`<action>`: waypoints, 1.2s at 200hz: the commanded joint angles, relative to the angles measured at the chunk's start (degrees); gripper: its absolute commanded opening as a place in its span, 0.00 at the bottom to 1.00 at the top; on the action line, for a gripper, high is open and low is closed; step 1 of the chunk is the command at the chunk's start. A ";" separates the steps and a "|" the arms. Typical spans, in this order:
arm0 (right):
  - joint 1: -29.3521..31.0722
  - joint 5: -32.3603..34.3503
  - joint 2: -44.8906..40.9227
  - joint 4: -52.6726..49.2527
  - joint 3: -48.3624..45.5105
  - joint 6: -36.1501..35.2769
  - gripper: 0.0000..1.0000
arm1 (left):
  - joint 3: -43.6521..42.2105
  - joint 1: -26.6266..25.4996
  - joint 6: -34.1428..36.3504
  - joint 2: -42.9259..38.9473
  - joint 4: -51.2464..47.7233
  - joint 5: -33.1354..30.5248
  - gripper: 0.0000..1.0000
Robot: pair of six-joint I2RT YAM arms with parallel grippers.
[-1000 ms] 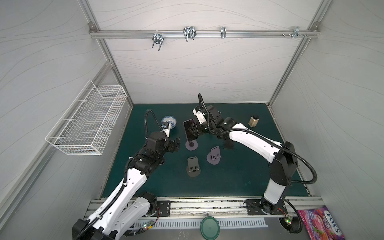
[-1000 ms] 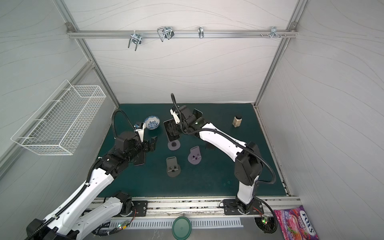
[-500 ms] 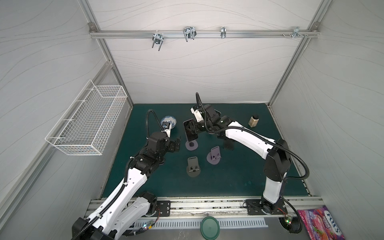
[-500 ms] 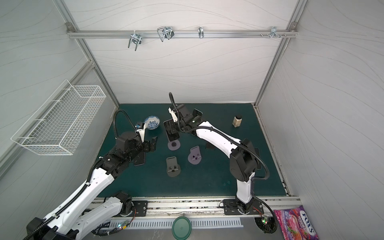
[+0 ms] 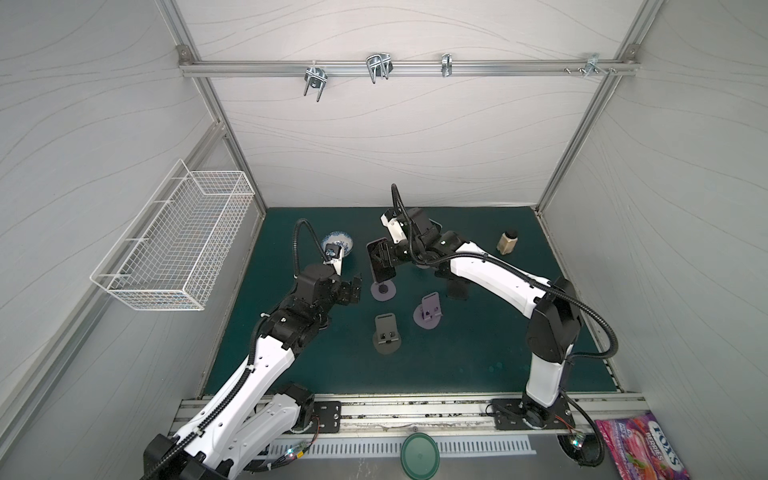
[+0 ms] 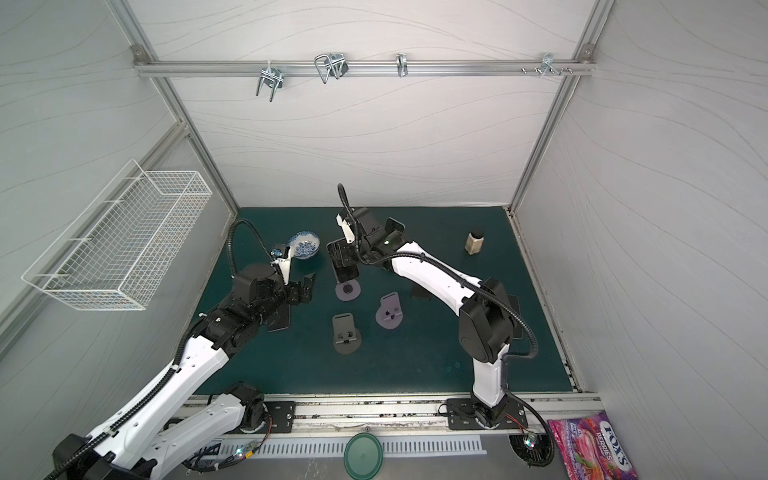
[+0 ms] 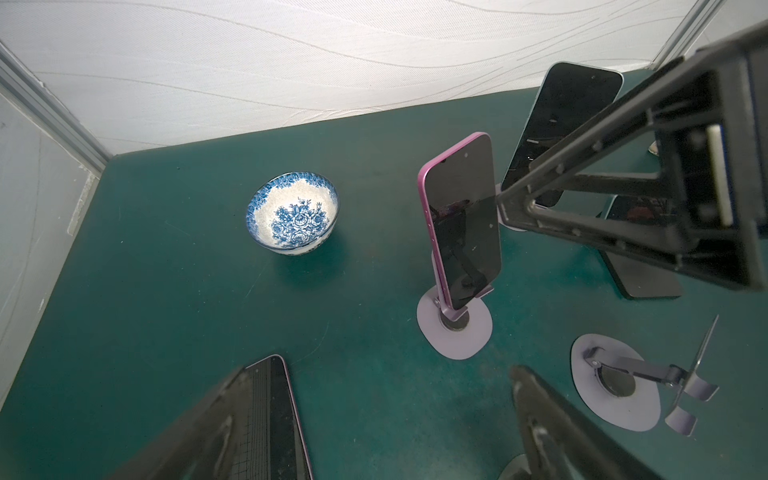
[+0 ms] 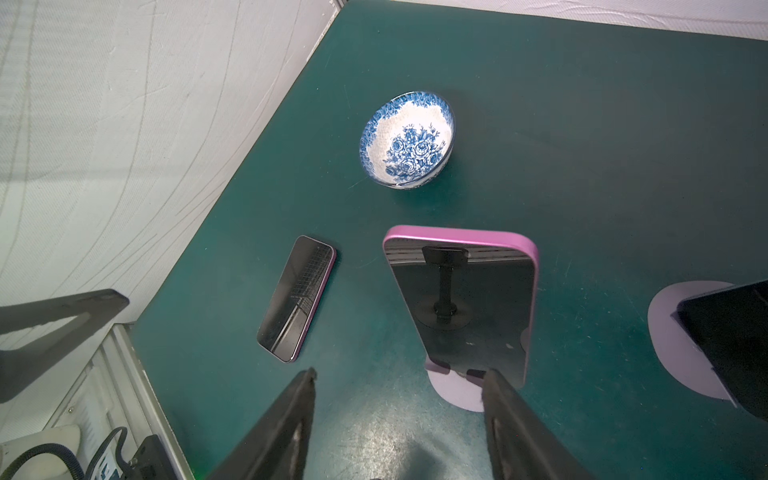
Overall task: Remove the phone from the phone stand
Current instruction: 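Lower the open right gripper toward the upright pink phone's top edge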
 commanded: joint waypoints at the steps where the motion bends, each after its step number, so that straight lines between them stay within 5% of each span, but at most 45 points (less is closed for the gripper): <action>1: -0.36 0.31 1.77 0.35 0.46 -0.55 0.66 | 0.10 -0.50 0.65 -0.32 2.16 -0.74 0.98; 163: 2.42 13.57 3.54 5.76 -0.04 -4.72 0.92 | 0.02 -1.46 1.53 -0.08 2.21 -2.38 0.98; 240: 3.83 15.82 5.61 6.78 1.52 -6.93 0.95 | -0.07 -1.81 1.49 0.14 2.30 -2.28 0.98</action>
